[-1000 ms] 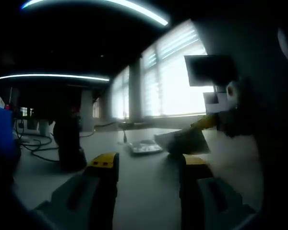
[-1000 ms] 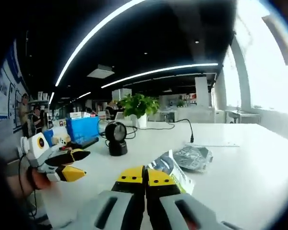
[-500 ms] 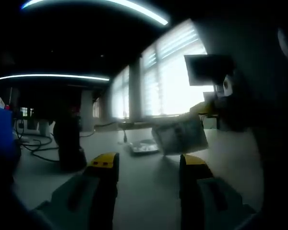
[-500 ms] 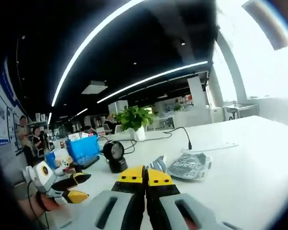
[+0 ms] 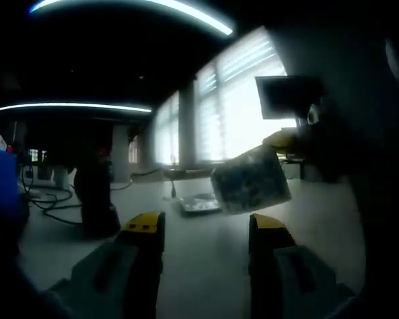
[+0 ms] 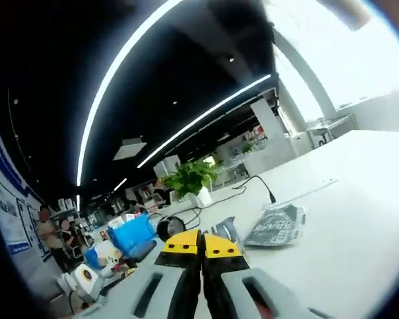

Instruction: Clip sheet goods on table flip sheet goods clip sheet goods scan sheet goods put sheet goods back to table

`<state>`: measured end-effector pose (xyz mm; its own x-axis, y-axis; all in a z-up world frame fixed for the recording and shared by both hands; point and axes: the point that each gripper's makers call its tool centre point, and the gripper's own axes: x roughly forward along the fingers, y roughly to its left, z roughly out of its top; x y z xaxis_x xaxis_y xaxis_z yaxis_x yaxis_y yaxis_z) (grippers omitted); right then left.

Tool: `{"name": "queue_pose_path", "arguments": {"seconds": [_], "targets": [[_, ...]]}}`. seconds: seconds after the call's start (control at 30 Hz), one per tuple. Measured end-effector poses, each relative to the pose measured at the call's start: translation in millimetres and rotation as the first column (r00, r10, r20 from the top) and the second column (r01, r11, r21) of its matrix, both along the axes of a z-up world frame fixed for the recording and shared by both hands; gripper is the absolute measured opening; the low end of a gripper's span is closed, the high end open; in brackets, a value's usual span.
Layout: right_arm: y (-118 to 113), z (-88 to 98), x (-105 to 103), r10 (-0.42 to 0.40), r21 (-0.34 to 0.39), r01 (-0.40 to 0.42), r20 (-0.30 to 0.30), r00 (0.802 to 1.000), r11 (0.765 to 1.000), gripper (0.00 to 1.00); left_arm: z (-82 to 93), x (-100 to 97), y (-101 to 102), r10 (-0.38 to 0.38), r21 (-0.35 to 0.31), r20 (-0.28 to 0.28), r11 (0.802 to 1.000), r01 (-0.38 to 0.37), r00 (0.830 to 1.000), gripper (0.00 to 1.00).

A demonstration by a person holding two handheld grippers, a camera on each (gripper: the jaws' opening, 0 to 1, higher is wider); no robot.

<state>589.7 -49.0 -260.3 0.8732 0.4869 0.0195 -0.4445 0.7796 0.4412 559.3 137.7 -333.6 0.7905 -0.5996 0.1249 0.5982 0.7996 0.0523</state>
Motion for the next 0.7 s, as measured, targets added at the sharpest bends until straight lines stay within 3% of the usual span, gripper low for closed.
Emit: {"name": "queue_pose_path", "arguments": {"seconds": [0.1, 0.7], "targets": [[-8, 2.7, -1, -0.013, 0.055, 0.013, -0.011, 1.000, 0.998, 0.00, -0.1, 0.2, 0, 0.000, 0.000, 0.000, 1.000, 0.000, 1.000, 0.44], [-71, -3.3, -7, -0.146, 0.103, 0.148, -0.022, 0.989, 0.984, 0.00, -0.7, 1.1, 0, 0.002, 0.005, 0.000, 1.000, -0.002, 1.000, 0.44]]}}
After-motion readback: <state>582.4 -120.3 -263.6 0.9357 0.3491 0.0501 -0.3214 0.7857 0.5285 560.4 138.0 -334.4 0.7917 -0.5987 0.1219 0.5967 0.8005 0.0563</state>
